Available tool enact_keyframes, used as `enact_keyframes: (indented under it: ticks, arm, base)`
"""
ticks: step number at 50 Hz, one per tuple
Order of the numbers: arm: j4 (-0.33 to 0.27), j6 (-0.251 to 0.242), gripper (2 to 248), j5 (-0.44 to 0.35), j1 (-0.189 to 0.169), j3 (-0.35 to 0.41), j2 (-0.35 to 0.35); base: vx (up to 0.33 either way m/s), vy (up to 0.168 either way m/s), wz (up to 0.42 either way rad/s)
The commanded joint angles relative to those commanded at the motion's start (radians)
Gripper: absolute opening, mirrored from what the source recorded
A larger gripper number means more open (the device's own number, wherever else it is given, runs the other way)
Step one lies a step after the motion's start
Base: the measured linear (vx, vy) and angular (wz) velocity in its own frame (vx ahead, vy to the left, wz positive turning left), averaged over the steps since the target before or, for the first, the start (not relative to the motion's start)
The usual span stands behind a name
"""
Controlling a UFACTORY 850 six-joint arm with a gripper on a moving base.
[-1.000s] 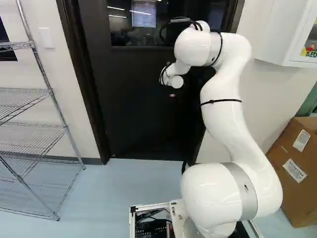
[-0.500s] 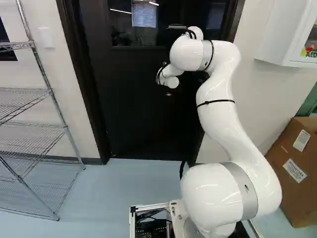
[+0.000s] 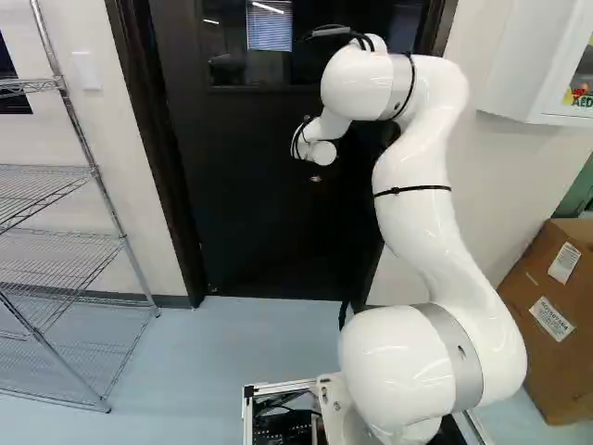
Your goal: Open the door and move inside
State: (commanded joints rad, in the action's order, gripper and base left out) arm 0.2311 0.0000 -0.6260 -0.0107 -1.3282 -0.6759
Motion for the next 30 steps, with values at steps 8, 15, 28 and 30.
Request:
enact_keyframes:
  ticks: [8,15,28,30]
  arm:
    - [-0.009,0.0,247,0.0,0.002,0.052,0.038]
    - [-0.031,0.0,247,0.0,0.003,0.097,0.072]
    - [-0.084,0.0,247,0.0,0.006,0.177,0.133]
    - [-0.092,0.0,247,0.0,0.006,0.189,0.142]
  base:
    - [0.0,0.0,0.0]
    - [0.0,0.0,0.0]
    - [0.0,0.0,0.0]
    - [0.0,0.0,0.0]
